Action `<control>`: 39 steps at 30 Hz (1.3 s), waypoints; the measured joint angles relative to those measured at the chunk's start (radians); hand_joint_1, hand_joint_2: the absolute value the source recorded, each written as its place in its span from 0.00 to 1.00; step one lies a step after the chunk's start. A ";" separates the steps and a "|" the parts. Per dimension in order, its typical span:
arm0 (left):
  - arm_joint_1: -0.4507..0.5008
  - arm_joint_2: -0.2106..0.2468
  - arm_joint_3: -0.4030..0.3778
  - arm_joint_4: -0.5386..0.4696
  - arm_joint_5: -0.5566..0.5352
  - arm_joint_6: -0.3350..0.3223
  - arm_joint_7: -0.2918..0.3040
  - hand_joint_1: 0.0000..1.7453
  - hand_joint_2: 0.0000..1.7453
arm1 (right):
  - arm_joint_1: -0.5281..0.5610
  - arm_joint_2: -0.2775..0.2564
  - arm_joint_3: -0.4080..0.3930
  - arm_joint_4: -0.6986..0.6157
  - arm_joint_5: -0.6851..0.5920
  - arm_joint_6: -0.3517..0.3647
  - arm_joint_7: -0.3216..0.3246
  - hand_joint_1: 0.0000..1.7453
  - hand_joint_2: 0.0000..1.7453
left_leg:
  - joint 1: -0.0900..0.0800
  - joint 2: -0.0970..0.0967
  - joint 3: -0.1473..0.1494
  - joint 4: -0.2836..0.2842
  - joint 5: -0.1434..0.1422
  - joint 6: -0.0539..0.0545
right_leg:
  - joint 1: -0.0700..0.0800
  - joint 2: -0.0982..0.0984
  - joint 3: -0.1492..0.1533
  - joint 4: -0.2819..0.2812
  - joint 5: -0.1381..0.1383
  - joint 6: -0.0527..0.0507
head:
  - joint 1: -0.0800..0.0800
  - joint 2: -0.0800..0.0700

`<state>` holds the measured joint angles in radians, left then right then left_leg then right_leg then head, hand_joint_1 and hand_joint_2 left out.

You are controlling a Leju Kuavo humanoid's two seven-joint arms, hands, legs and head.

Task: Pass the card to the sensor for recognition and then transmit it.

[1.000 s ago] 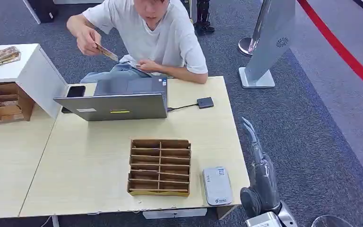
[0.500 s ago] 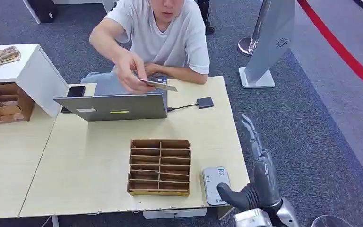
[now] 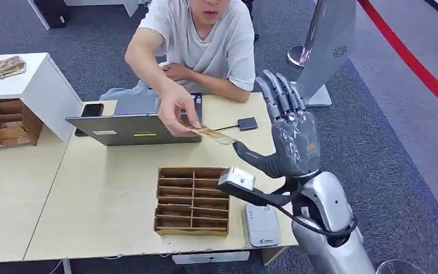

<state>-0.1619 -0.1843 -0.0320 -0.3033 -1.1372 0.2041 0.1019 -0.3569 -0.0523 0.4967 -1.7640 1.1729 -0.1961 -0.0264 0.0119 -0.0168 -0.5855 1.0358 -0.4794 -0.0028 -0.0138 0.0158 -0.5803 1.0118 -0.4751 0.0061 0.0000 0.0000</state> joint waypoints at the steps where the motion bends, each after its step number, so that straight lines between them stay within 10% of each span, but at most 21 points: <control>1: -0.001 -0.001 -0.001 -0.001 0.000 -0.011 0.001 0.00 0.00 | -0.019 0.000 0.005 0.013 0.024 0.003 0.013 0.00 1.00 | 0.000 0.000 0.000 0.000 0.000 0.000 | 0.000 0.000 0.000 0.000 0.000 0.000 | 0.000 0.000; 27: -0.016 -0.002 -0.020 -0.008 -0.003 -0.036 0.019 0.00 0.00 | -0.099 -0.003 0.038 0.115 0.095 0.024 0.053 0.00 1.00 | 0.000 0.000 0.000 0.000 0.000 0.000 | 0.000 0.000 0.000 0.000 0.000 0.000 | 0.000 0.000; 28: -0.016 -0.002 -0.020 -0.008 -0.003 -0.036 0.019 0.00 0.00 | -0.099 -0.003 0.038 0.115 0.095 0.025 0.053 0.17 1.00 | 0.000 0.000 0.000 0.000 0.000 0.000 | 0.000 0.000 0.000 0.000 0.000 0.000 | 0.000 0.000; 29: -0.016 -0.002 -0.020 -0.008 -0.003 -0.036 0.019 0.00 0.00 | -0.099 -0.003 0.038 0.115 0.094 0.026 0.053 0.80 1.00 | 0.000 0.000 0.000 0.000 0.000 0.000 | 0.000 0.000 0.000 0.000 0.000 0.000 | 0.000 0.000; 30: -0.016 -0.002 -0.020 -0.008 -0.003 -0.036 0.019 0.00 0.00 | -0.099 -0.003 0.038 0.115 0.094 0.027 0.053 0.93 1.00 | 0.000 0.000 0.000 0.000 0.000 0.000 | 0.000 0.000 0.000 0.000 0.000 0.000 | 0.000 0.000; 39: -0.016 -0.002 -0.020 -0.008 -0.009 -0.034 0.020 0.00 0.00 | -0.099 -0.003 0.038 0.116 0.084 0.029 0.046 1.00 1.00 | 0.000 0.000 0.000 0.000 0.000 0.000 | 0.000 0.000 0.000 0.000 0.000 0.000 | 0.000 0.000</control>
<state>-0.1775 -0.1862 -0.0523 -0.3117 -1.1463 0.1701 0.1217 -0.4555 -0.0549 0.5348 -1.6480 1.2566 -0.1667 0.0195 0.0119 -0.0168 -0.5860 1.0358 -0.4795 -0.0027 -0.0138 0.0156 -0.5808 1.0117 -0.4753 0.0062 0.0000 0.0000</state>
